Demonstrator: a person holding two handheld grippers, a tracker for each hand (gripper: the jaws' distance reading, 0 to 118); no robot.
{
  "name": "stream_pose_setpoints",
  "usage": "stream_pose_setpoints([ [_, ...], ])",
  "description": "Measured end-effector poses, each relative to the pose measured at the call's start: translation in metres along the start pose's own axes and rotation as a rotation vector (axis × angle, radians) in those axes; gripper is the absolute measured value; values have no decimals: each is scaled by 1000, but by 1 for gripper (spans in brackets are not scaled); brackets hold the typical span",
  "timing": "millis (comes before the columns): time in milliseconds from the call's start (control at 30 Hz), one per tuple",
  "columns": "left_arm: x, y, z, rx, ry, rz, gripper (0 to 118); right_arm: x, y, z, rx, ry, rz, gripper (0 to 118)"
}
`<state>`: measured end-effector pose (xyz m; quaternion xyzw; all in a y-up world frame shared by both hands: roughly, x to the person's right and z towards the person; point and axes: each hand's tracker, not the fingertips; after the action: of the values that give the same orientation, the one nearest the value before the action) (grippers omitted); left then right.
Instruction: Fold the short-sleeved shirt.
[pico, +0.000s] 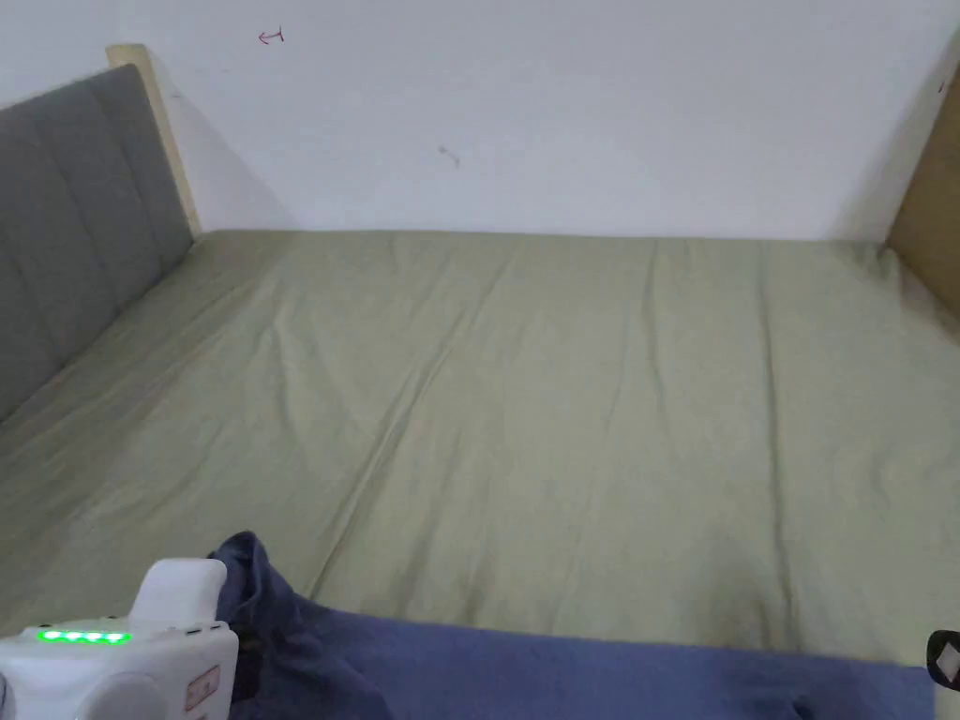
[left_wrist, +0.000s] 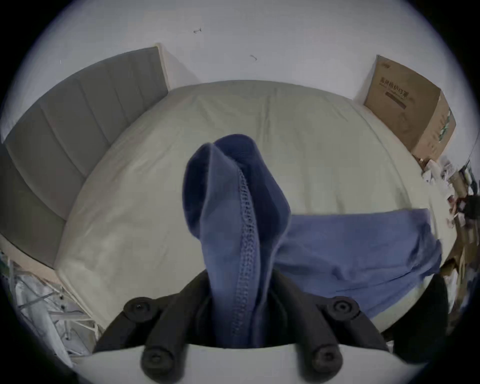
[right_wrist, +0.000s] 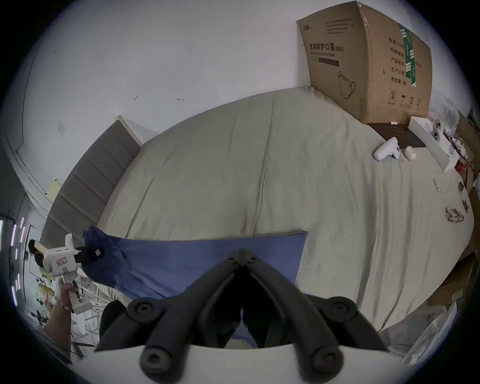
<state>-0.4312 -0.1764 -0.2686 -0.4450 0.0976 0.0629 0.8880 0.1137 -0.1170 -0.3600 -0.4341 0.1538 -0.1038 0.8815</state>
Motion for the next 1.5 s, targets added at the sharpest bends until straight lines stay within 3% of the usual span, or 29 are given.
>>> stream_pose_setpoints([
  [200,102,17,0,-45,-300,13,3,7,1,6,16,19,-31,0],
  [267,142,16,-14,-100,-374,-29,8,8,1,10,25,22,-38,0],
  [300,160,15,-22,-126,-408,-37,20,10,0,12,28,22,-41,0],
  [367,183,10,-48,-154,-494,-29,68,12,-1,14,30,20,-44,0],
  [433,199,8,-57,-205,-584,6,105,13,-2,16,28,16,-46,0],
  [467,208,8,-50,-226,-596,16,110,15,-3,16,28,14,-48,0],
  [600,202,15,-27,-200,-596,-2,109,17,-6,21,61,30,-58,0],
  [667,186,19,-17,-169,-542,-9,95,19,-5,20,68,39,-61,0],
  [700,174,19,-12,-144,-524,-1,74,19,-5,19,68,39,-63,0],
  [733,164,22,-9,-125,-509,4,32,20,-4,18,69,40,-65,0],
  [767,158,22,-7,-124,-505,9,3,20,-4,16,67,41,-67,0],
  [900,149,13,-29,-194,-515,42,2,20,-5,15,64,47,-69,0],
  [1167,210,-25,-93,-410,-626,14,1,23,-11,17,40,25,-69,0],
  [1233,223,-31,-96,-448,-705,95,1,24,-12,17,32,10,-70,0],
  [1367,232,-31,-69,-367,-722,49,1,23,-12,20,35,7,-72,0],
  [1500,171,-17,-49,-267,-902,304,1,20,-9,19,36,6,-65,0],
])
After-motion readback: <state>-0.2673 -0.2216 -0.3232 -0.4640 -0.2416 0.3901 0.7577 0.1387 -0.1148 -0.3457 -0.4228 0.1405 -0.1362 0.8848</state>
